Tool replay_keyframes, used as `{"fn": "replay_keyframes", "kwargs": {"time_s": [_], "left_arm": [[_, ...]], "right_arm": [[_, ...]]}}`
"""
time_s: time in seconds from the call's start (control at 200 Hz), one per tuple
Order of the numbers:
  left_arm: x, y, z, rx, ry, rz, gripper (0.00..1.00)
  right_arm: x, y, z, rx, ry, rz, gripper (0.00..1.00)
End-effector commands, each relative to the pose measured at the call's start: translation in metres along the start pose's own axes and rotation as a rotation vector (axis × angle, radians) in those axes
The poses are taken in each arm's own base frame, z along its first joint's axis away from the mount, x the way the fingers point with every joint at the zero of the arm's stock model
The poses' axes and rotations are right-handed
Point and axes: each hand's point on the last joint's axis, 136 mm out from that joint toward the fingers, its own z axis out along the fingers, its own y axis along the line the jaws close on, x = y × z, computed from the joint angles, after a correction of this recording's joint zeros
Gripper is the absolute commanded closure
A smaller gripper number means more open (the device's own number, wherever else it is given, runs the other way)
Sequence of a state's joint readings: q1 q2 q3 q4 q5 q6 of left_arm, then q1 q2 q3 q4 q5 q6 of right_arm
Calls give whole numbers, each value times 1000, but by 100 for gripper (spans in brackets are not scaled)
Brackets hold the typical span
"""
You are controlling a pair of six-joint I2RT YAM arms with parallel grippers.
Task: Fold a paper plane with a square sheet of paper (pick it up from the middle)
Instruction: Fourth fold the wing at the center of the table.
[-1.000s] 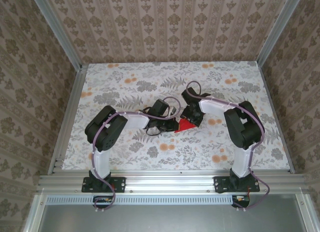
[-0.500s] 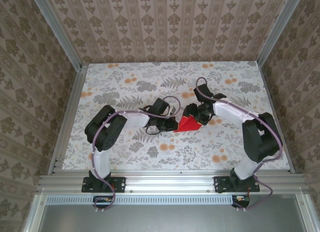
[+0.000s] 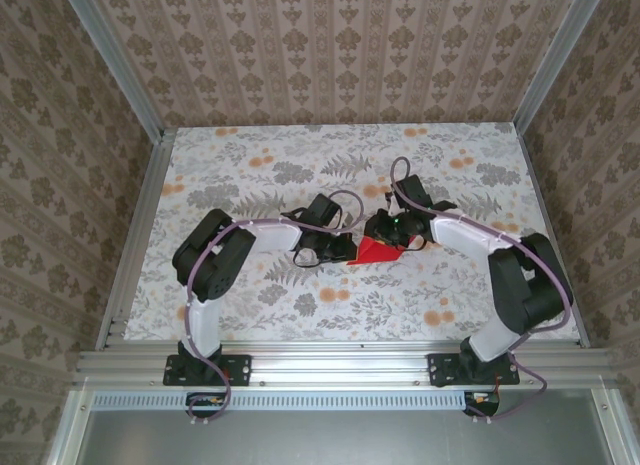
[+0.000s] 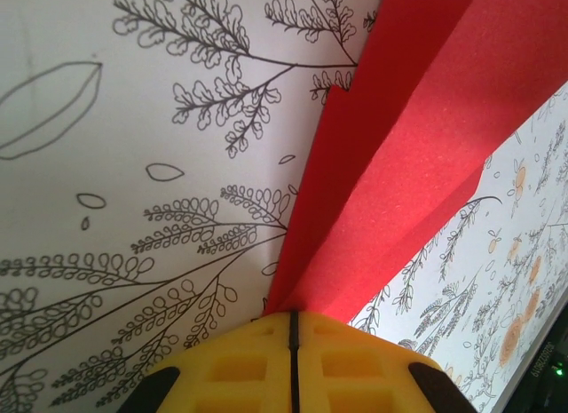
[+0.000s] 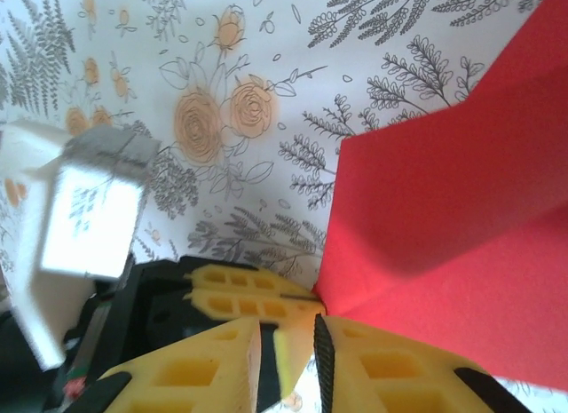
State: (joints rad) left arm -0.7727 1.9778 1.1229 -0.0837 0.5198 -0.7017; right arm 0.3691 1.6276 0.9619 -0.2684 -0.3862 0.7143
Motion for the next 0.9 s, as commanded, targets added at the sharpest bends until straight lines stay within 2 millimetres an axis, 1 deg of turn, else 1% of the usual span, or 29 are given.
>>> {"fn": "replay_keyframes", "kwargs": {"time_s": [0.0, 0.17, 0.4, 0.65, 0.895], "left_arm": [[24, 40, 15, -138, 79, -43, 92], [25, 42, 15, -144, 84, -48, 92], [26, 41, 14, -145, 85, -49, 92], [26, 41, 13, -144, 84, -49, 92], [26, 39, 13, -136, 86, -46, 92]], "right_arm": [[1, 1, 20, -45, 31, -31, 77], [0, -10, 36, -45, 41, -27, 80], [0, -29, 45, -15, 51, -6, 83], [-2, -44, 50, 22, 45, 11, 83], [-5, -52, 53, 41, 44, 24, 83]]}}
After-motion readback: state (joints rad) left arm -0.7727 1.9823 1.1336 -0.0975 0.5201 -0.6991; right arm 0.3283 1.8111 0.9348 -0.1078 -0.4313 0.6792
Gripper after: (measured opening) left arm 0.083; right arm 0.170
